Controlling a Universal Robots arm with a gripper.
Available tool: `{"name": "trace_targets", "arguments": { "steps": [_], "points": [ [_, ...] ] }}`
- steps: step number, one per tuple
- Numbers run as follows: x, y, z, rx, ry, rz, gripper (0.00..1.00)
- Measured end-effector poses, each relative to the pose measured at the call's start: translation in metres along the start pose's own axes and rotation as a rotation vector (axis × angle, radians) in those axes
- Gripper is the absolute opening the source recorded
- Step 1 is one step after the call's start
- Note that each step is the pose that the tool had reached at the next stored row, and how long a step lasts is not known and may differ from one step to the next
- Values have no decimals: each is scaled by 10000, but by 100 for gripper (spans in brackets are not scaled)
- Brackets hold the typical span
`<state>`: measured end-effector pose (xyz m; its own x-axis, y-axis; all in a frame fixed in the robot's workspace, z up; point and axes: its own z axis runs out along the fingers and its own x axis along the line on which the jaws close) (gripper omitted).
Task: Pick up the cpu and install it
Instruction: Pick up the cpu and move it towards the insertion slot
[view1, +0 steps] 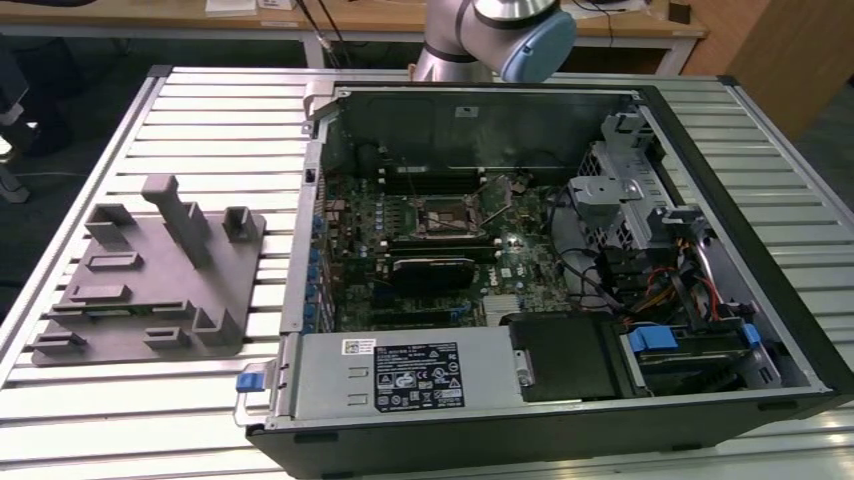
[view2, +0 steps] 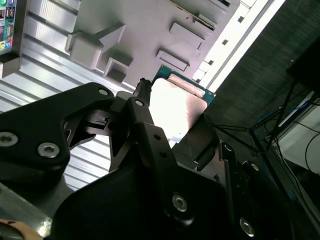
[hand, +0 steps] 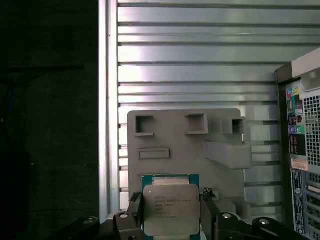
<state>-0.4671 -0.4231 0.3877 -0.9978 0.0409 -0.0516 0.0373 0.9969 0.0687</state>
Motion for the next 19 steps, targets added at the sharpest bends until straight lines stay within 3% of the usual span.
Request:
{"name": "trace_targets", "arguments": {
  "steps": [19],
  "points": [
    [-572, 21, 32, -1, 0, 0, 55]
  ]
}}
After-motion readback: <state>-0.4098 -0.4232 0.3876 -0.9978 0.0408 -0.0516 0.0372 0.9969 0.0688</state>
